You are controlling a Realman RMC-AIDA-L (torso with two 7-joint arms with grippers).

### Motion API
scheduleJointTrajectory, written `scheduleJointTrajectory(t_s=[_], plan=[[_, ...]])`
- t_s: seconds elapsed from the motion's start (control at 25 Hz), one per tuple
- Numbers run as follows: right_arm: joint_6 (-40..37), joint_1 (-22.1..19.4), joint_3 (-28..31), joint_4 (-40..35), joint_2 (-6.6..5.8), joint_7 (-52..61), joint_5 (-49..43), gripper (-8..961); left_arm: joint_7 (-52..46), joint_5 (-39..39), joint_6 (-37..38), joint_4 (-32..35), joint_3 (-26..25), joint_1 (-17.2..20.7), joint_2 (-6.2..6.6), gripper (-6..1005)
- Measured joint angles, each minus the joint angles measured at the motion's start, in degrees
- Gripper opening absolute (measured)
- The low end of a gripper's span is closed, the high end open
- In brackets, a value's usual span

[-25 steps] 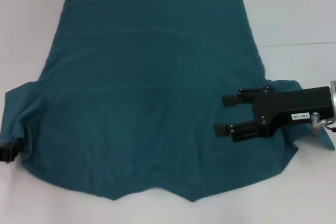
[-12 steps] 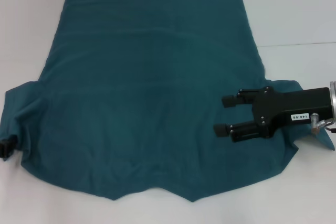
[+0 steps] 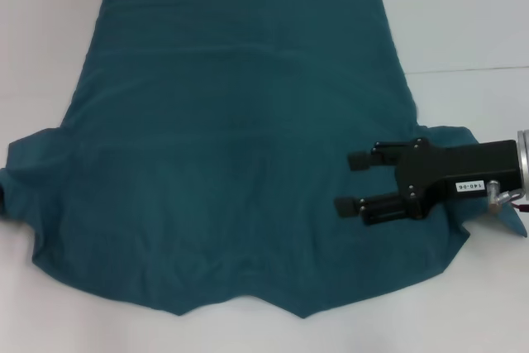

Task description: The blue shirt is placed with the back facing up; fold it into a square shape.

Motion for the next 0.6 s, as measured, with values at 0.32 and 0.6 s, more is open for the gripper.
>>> scheduleJointTrajectory(t_s=[0.32,0.6], plan=[[1.2,-0.4,0.4,0.2,0.26,-0.4,0.3,914,-1.0,0.0,0.1,5.6,8.2,0.0,-0.39,36],[2.9,-0.5,0.6,1.5,0.37,-0.6,0.5,914,-2.5,0.1,-0.3,9.0,16.9,-0.3,-0.38,37]])
